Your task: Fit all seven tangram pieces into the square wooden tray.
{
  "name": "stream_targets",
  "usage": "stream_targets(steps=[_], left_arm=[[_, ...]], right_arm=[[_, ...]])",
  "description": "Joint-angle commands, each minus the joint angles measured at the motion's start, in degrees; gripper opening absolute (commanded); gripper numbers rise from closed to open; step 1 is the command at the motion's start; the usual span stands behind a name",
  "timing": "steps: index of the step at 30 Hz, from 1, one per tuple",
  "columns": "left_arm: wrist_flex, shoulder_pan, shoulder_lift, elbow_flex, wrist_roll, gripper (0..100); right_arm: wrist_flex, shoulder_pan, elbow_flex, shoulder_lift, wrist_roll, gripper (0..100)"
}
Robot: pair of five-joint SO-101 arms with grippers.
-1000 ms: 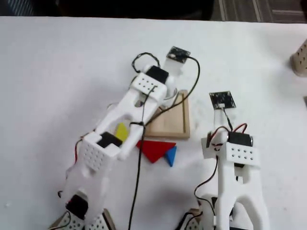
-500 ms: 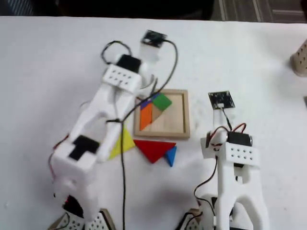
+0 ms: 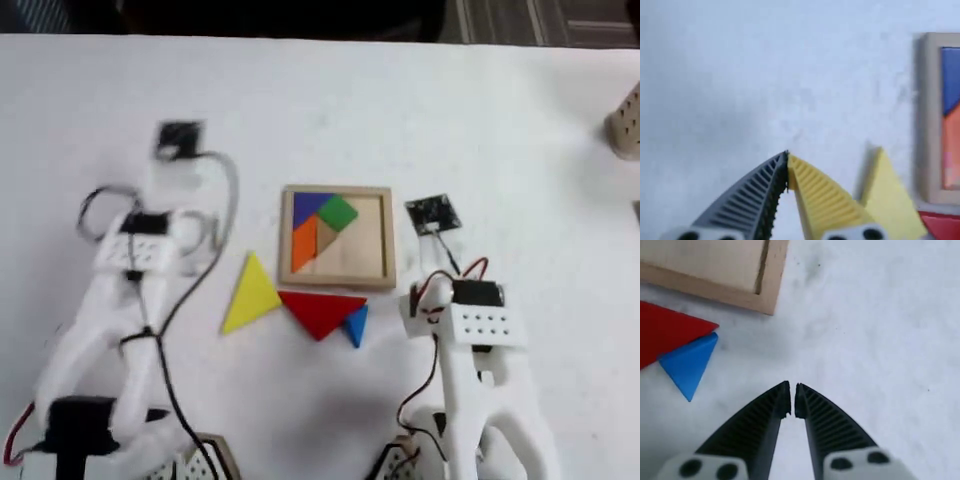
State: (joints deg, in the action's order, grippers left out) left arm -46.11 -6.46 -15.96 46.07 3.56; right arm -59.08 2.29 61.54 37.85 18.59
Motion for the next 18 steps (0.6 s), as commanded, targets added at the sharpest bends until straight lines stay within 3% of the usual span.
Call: stream_targets(steps=[1, 4, 8, 13, 18], left_arm=[[5.45, -6.73, -3.3, 5.1, -1.93, 2], [7.12, -8.31, -3.3, 7.3, -7.12, 2], [7.21, -7.69, -3.3, 7.38, -7.91, 2], [7.3, -7.52, -3.3, 7.38, -8.18, 2], [9.85, -7.52, -3.3, 7.82, -8.26, 2]], right_arm=[[0.4, 2.07, -0.79, 1.45, 0.7, 2.1], [-2.42, 8.31, -2.9, 1.71, 0.88, 2.1], [-6.37, 20.53, -3.43, 3.38, 2.37, 5.0], [-6.29, 25.98, -2.81, 3.47, -1.85, 20.5], [1.27, 33.8, 2.29, 3.47, -8.09, 22.2]])
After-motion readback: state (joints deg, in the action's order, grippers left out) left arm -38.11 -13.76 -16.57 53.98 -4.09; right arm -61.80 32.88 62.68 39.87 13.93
